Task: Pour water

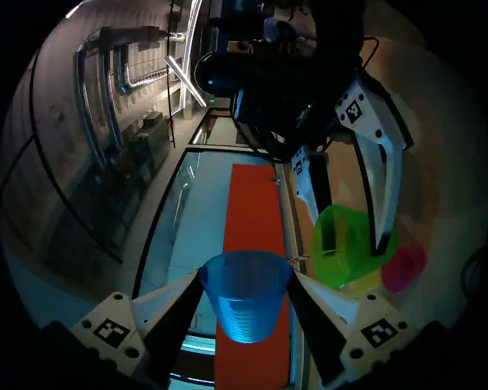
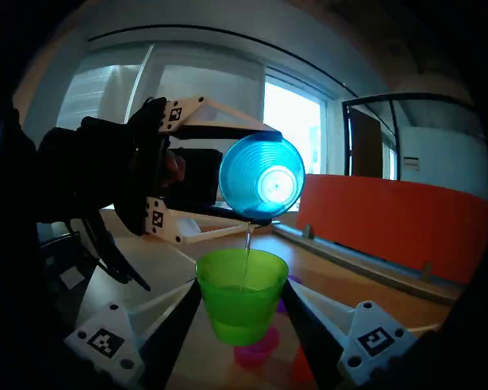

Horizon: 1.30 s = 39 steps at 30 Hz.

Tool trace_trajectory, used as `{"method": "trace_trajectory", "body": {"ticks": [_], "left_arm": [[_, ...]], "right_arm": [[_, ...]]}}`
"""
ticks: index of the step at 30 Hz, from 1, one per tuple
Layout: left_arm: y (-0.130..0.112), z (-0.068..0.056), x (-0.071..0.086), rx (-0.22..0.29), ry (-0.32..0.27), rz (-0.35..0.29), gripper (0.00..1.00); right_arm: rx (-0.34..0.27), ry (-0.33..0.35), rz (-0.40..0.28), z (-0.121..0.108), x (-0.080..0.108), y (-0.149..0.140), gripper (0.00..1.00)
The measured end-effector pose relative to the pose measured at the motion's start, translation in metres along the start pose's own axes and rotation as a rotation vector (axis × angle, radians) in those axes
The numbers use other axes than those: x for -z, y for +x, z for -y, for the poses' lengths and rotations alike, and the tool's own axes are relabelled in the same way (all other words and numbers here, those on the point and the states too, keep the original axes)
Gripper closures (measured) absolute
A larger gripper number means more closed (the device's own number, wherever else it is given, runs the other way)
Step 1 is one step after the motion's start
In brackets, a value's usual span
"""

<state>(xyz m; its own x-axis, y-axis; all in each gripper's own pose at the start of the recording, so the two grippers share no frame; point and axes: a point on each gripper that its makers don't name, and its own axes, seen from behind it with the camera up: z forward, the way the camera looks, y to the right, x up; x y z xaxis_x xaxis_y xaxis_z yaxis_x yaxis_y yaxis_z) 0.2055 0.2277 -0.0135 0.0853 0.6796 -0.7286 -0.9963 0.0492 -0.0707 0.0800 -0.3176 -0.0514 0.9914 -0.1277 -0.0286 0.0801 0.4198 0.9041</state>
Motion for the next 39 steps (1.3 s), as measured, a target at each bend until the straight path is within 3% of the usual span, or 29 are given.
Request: {"method": "trace_trajectory", "body": {"ticks": [18, 39], "left_arm": [[-0.0006, 0.0063, 0.0015, -0.037, 0.005, 0.003, 0.13], [0.0019, 0.0033, 0.0026, -0.05, 0.0, 0.001, 0.13]], "right_arm": [[0.001, -0.004, -0.008, -0.0009, -0.0003, 0.0027, 0.12], [0.002, -0.011, -0.014, -0.0038, 0.0012, 0.0052, 0.12]]}}
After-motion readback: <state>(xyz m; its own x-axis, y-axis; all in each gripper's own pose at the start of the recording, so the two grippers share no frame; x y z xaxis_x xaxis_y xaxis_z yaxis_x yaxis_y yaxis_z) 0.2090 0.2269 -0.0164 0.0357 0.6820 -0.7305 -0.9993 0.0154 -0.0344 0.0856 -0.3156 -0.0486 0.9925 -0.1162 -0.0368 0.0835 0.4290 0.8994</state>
